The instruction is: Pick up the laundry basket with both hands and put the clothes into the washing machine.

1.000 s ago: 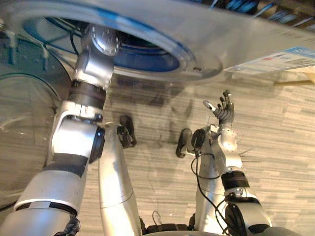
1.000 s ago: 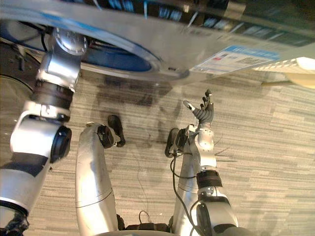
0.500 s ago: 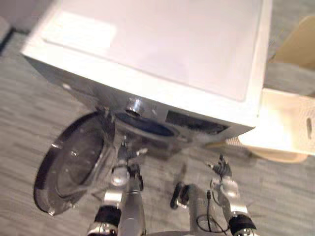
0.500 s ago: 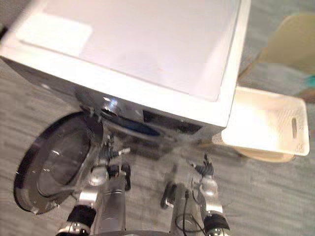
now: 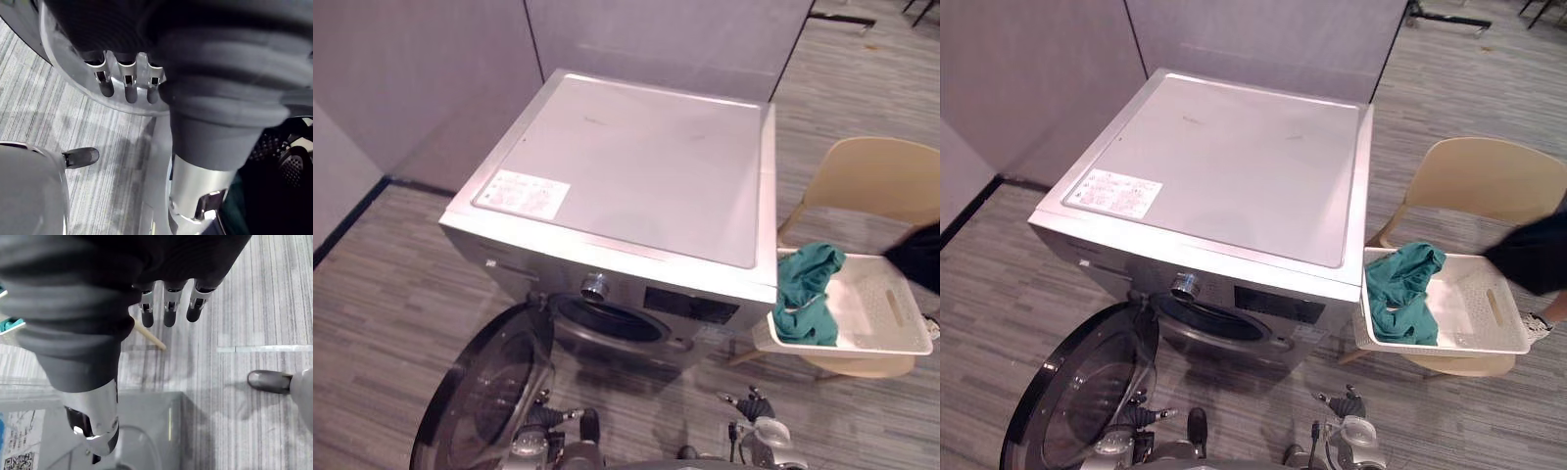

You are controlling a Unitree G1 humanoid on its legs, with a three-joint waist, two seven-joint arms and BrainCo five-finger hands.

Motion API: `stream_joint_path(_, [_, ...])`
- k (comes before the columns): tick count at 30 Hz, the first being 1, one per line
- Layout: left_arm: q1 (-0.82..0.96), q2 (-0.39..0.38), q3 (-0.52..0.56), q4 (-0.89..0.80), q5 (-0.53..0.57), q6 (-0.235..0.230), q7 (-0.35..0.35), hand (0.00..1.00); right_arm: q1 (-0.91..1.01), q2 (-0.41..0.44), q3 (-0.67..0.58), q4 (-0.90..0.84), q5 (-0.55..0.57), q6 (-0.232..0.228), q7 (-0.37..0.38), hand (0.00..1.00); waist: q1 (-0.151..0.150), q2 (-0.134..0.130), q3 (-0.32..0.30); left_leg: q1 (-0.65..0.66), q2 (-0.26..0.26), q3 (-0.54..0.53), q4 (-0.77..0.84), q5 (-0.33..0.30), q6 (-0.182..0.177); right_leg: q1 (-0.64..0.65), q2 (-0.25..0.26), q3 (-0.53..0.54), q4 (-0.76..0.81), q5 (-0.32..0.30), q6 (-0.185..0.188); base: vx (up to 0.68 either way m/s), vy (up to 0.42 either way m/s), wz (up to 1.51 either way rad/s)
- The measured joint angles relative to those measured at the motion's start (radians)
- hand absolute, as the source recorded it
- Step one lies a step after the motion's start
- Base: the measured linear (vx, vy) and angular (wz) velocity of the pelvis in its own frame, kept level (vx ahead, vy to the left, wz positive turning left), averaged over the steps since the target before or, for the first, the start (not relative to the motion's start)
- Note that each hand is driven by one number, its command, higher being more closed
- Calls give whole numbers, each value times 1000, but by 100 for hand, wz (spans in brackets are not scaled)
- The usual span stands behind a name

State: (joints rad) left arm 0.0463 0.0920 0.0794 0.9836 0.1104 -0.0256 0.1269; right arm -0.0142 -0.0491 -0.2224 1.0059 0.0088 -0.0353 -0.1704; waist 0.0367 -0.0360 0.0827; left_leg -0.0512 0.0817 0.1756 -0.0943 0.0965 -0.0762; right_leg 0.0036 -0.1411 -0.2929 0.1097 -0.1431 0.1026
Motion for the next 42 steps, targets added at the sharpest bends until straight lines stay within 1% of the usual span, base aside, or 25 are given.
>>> stream_joint_path(4, [0,0,-2,8,17,0,-14,0,0,0,-1,13,0,0,0,0,-2,-1,0,17,-9,7,-1,0,0,20,-3,19,-31,20,2,-16,41,-12])
stream_joint_path(6, [6,3,-9,9,19,0,-16,0,-9,1,1,32,0,1,0,0,-19,0,1,22,-11,9,-4,0,0,28,-4,22,-43,30,2,-64,44,-6])
stream_joint_path(14, [-3,3,-12,44,36,-1,-17,0,-9,0,3,47,3,1,0,0,-23,6,6,31,-16,21,-9,-11,4,28,-5,55,-64,36,-1,-36,28,-9])
stream_joint_path(19, [-9,10,-42,45,50,-1,-18,0,-15,0,-14,49,12,1,0,0,-22,4,8,41,-17,48,-8,-17,14,29,-4,84,-79,45,6,57,11,-18])
stream_joint_path(23, [-23,12,-49,48,59,1,-18,0,-40,-3,-17,48,37,0,-1,0,-23,8,29,90,-10,150,-2,-46,7,25,3,188,-95,63,2,64,16,-79])
stream_joint_path(24, [-24,12,-49,48,60,1,-18,0,-46,-3,-17,42,52,-1,-1,0,-23,12,32,105,-3,206,-2,-62,1,10,12,238,-108,79,-1,35,29,-118])
stream_joint_path(26, [-31,13,-50,48,60,3,-17,0,-53,-2,-17,36,62,-1,-1,0,-24,15,33,108,9,283,-1,-74,-8,-31,28,303,-113,105,-9,14,13,-136])
stream_joint_path(27, [-38,11,-50,49,60,7,-17,0,-60,-3,-17,35,65,-1,-2,0,-28,20,37,109,26,341,8,-88,-12,-63,48,322,-117,140,-25,11,-40,-174])
stream_joint_path(28, [-50,11,-49,50,60,12,-17,0,-62,-5,-17,29,77,-1,-3,0,-26,30,48,107,54,392,39,-109,-15,-87,77,310,-116,183,-45,14,-101,-204])
stream_joint_path(29, [-62,11,-48,50,60,16,-17,0,-63,-10,-17,29,87,-1,-3,0,-25,41,55,104,88,445,83,-137,-16,-115,110,258,-117,232,-75,18,-136,-202])
stream_joint_path(30, [-74,9,-48,50,60,18,-17,0,-64,-13,-17,26,97,-1,-6,0,-27,49,60,101,113,477,121,-157,-7,-125,126,169,-121,261,-111,7,-246,-214])
stream_joint_path(31, [-90,9,-48,47,60,20,-17,0,-66,-19,-30,21,100,-1,-10,0,-33,60,68,99,133,527,166,-179,1,-153,114,-22,-104,231,-176,-6,-233,-169])
stream_joint_path(32, [-101,8,-50,42,60,18,-17,0,-65,-23,-40,22,103,0,-12,0,-36,46,64,101,129,547,184,-194,3,-166,92,-151,-67,160,-217,-15,-244,-147])
stream_joint_path(33, [-120,7,-50,42,60,18,-15,0,-60,-42,-46,24,109,1,-24,0,-56,72,72,103,148,586,229,-230,-18,-168,48,-329,-2,85,-216,15,-126,-120])
stream_joint_path(34, [-129,1,-50,39,59,18,-15,0,-56,-51,-47,26,110,0,-28,0,-65,93,74,107,165,620,265,-256,-39,-165,14,-479,65,53,-244,104,-145,-151])
stream_joint_path(35, [-130,-1,-47,38,59,18,-14,0,-56,-52,-45,34,116,1,-31,0,-58,98,76,125,182,664,294,-276,-58,-165,-11,-540,125,36,-235,155,-135,-181])
stream_joint_path(36, [-129,12,-47,40,59,20,-12,0,-53,-49,-40,36,117,2,-31,0,-49,96,81,147,198,706,329,-302,-72,-188,-14,-496,184,28,-194,195,-195,-182])
stream_joint_path(37, [-125,11,-48,42,59,21,-12,0,-39,-50,-34,40,117,2,-30,0,-52,97,82,168,225,733,381,-325,-89,-203,-6,-441,222,2,-153,215,-211,-164])
stream_joint_path(38, [-125,11,-47,44,59,21,-12,0,-25,-49,-33,40,117,2,-30,0,-51,101,83,176,276,734,479,-345,-86,-204,18,-402,243,-19,-147,253,-241,-151])
stream_joint_path(39, [-119,11,-43,44,58,21,-12,0,-13,-50,-29,41,119,2,-27,0,-48,102,84,175,344,723,621,-347,-75,-198,51,-354,252,-35,-157,231,-183,-139])
stream_joint_path(40, [-107,10,-36,44,58,21,-12,0,-11,-53,-26,42,120,2,-27,0,-48,108,87,162,392,705,715,-339,-36,-188,74,-323,248,-41,-163,212,-150,-163])
stream_joint_path(41, [-94,2,-31,43,57,21,-13,0,-7,-63,-10,42,120,1,-27,0,-51,125,98,110,489,608,937,-268,157,-149,130,-262,214,-51,-178,188,-105,-169])
stream_joint_path(42, [-84,-10,-29,42,56,19,-13,0,-6,-58,-7,40,124,0,-27,0,-46,125,109,41,494,471,1061,-297,201,-128,160,-198,201,-61,-194,176,-69,-165])
